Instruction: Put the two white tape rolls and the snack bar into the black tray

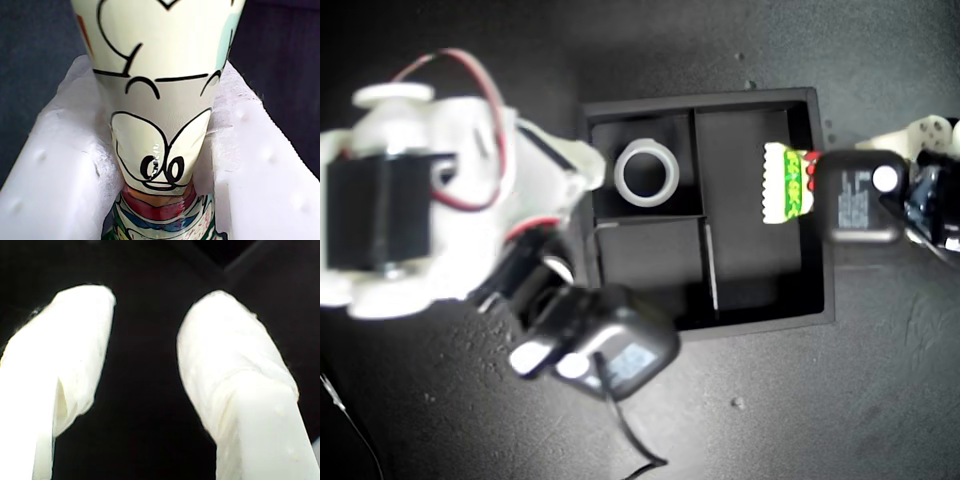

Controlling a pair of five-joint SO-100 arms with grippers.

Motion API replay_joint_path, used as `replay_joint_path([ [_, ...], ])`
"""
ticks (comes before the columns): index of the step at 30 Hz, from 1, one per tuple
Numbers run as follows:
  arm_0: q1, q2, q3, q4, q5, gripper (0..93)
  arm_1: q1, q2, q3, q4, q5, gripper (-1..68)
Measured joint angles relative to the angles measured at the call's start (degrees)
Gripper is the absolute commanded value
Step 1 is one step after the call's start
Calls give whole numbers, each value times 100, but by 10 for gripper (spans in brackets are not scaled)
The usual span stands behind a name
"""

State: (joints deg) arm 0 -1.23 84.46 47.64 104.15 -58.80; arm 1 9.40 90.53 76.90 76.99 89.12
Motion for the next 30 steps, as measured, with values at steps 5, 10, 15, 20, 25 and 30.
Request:
replay_joint_path([
  [5,1046,993,1239,-114,-888,114,35,0,237,-650,-202,-9],
  [10,1960,879,1846,-923,-1274,114,281,0,475,-1371,-3164,-10],
  [15,2101,958,3226,-2364,-1573,116,176,0,809,-2101,-6434,-10],
  [20,2092,1485,5080,-4034,-1793,112,-62,0,835,-2918,-8244,-10],
  [25,2030,1591,5880,-4852,-1863,114,-457,-334,835,-3445,-9123,-9],
  [30,1854,1477,5985,-5124,-1863,116,-492,-853,835,-3691,-9290,-9],
])
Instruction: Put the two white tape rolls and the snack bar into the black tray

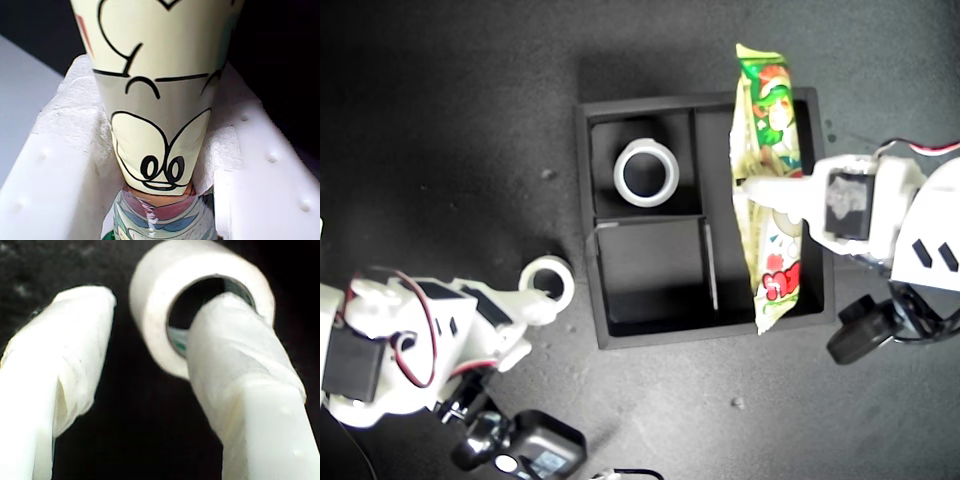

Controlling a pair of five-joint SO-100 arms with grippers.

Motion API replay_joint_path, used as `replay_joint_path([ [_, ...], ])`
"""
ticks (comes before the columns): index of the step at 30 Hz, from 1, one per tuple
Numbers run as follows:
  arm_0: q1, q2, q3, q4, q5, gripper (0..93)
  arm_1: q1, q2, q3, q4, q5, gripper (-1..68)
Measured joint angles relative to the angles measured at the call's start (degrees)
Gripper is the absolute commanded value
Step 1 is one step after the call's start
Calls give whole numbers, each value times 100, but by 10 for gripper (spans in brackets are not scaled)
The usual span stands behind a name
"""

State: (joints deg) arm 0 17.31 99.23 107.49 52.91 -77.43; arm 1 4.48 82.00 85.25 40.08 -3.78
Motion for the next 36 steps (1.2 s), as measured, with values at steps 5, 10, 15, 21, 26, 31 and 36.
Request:
replay_joint_path([
  [5,-114,-158,9,-53,0,116,35,-79,0,-70,0,-9],
  [10,-141,-387,9,-105,-9,117,26,-79,0,-79,0,-9],
  [15,-141,-527,132,-325,-62,117,26,-79,0,-79,0,-9],
  [21,-141,-598,290,-545,-105,117,26,-79,0,-79,0,-9],
  [26,-141,-817,448,-870,-132,110,26,-79,0,-79,0,-7],
  [31,-158,-1283,466,-1169,-167,64,26,-79,0,-79,0,34],
  [36,-246,-1204,510,-1187,-149,12,35,-79,0,44,0,144],
])
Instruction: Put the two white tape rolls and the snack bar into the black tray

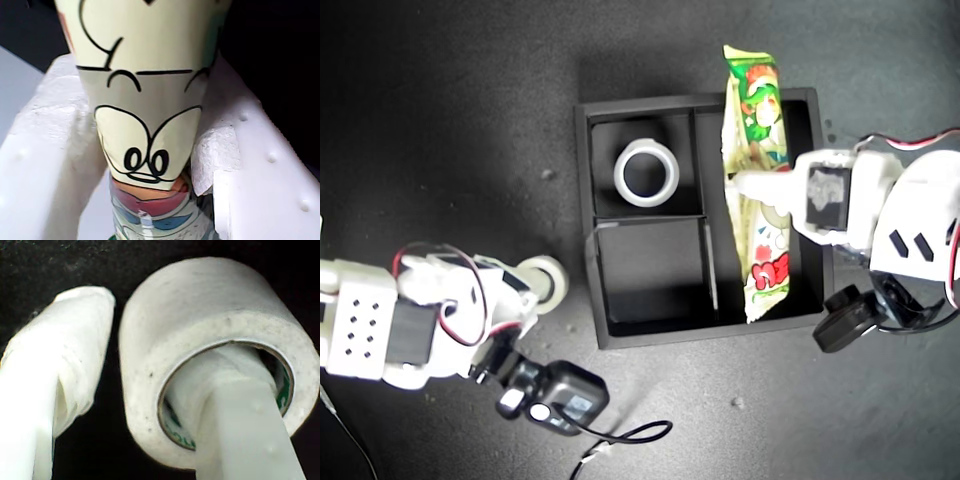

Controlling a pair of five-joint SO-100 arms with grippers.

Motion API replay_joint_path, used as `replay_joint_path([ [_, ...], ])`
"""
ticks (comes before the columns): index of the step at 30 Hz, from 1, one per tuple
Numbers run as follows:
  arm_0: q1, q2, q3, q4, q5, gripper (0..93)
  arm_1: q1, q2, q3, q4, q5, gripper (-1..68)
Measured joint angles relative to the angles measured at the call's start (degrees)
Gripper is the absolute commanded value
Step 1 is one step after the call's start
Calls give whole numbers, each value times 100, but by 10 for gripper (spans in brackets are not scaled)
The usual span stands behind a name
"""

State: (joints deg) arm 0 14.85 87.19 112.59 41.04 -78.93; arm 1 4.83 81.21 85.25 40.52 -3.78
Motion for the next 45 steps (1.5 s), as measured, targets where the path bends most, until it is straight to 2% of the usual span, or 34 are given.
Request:
replay_joint_path([
  [6,-325,1055,-62,1020,422,4,53,0,0,606,0,167],
  [12,-738,1995,-1160,2487,1187,4,97,0,-114,1441,483,140],
  [14,-861,2013,-1661,2725,1424,5,255,79,-123,1784,817,106],
  [17,-879,1898,-2285,2839,1705,7,642,589,308,1960,1433,-5],
  [25,-844,211,-3946,2839,2127,13,1336,3103,2391,1811,3375,-7],
  [31,-835,-1020,-4887,2830,2153,14,1283,4412,3419,1775,4166,-7],
  [40,-729,-1784,-5405,2830,2065,17,1248,5520,4315,1775,4588,-7],
  [42,-650,-1881,-5511,2830,2065,38,1248,5616,4377,1775,4597,-7],
  [45,-606,-1898,-5555,2830,2065,127,1248,5660,4412,1775,4597,-8],
])
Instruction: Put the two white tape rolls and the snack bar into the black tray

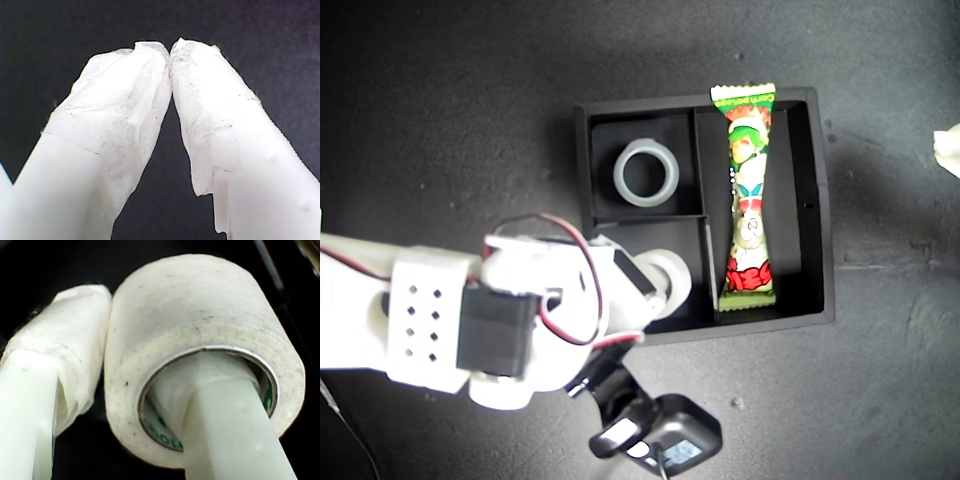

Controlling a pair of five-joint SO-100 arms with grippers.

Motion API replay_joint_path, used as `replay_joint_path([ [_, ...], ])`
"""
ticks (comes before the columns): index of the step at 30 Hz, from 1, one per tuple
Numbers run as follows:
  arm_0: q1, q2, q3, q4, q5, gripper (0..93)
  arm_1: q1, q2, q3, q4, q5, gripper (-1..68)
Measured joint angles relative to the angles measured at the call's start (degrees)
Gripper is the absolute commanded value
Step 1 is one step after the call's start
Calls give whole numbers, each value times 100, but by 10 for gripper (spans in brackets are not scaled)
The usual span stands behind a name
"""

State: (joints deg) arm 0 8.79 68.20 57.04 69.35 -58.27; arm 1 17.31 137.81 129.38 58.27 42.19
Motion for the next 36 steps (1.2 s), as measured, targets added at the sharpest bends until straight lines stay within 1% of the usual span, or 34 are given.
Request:
replay_joint_path([
  [4,-18,0,-18,246,-79,173,0,9,0,0,0,-8],
  [13,18,290,237,483,-272,175,0,97,0,176,44,-8],
  [15,26,439,369,483,-281,151,0,132,0,211,53,-8],
  [18,26,888,835,483,-387,75,0,246,0,290,158,-8],
  [20,-44,1424,1459,483,-510,29,0,466,149,308,281,-8],
  [23,-264,2584,2777,299,-650,6,9,1081,580,378,615,-9],
  [26,-615,4043,4386,-114,-747,2,123,1837,1134,554,1125,-9],
  [28,-791,5106,5555,-387,-844,2,88,2276,1503,659,1468,-9],
  [33,-844,7471,7998,-756,-1099,1,-193,3023,2294,905,2347,-9],
  [36,-853,8622,9114,-817,-1239,1,-299,3832,2979,1020,2760,-9],
])
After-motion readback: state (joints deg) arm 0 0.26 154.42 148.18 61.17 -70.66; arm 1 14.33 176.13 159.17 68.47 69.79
